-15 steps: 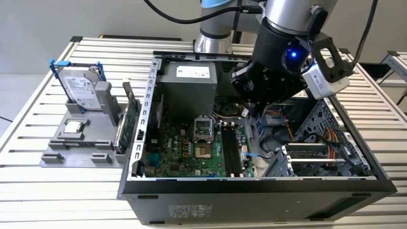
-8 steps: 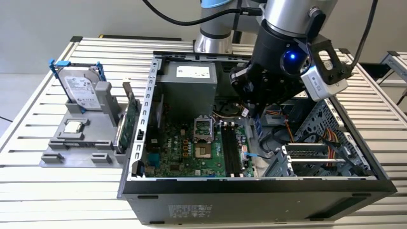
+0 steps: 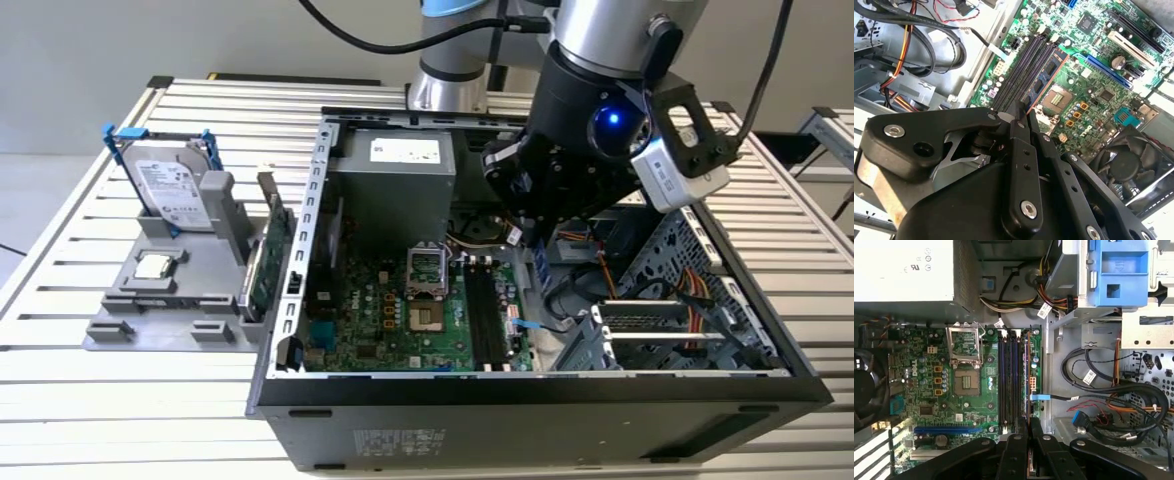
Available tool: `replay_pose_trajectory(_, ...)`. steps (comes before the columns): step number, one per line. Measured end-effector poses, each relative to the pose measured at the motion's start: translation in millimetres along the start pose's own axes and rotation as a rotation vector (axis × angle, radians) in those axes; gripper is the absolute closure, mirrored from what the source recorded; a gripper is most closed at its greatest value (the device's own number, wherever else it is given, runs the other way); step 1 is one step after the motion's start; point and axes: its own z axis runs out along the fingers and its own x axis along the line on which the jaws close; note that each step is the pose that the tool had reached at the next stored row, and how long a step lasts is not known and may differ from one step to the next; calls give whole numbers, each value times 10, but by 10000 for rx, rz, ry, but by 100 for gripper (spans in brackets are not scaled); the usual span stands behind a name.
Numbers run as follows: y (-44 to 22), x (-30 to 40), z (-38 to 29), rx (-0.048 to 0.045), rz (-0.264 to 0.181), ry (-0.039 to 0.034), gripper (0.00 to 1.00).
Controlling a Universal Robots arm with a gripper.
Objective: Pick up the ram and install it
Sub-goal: 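Insert the ram into the slot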
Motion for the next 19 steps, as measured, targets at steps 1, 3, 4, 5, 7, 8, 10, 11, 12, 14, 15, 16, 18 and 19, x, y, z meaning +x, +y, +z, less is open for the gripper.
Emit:
replay_pose_trajectory(1,0,0,4,-2,0,0,100)
replay_pose_trajectory(3,0,0,25,-3,0,0,100)
replay_pose_trajectory(4,0,0,31,-1,0,0,100)
replay_pose_trajectory(5,0,0,32,0,0,0,100)
replay_pose_trajectory(7,0,0,32,1,0,0,100)
replay_pose_trajectory(8,0,0,32,1,0,0,100)
replay_pose_trajectory(10,0,0,37,-2,0,0,100)
replay_pose_trajectory(11,0,0,40,-2,0,0,100)
replay_pose_trajectory(12,0,0,44,-2,0,-1,100)
replay_pose_trajectory(14,0,0,55,-1,0,0,100)
replay_pose_trajectory(15,0,0,62,-1,0,-1,100)
replay_pose_trajectory(16,0,0,69,-2,0,-1,100)
replay_pose_trajectory(18,0,0,85,-1,0,-1,100)
replay_pose_trajectory(19,1,0,97,-1,0,-1,100)
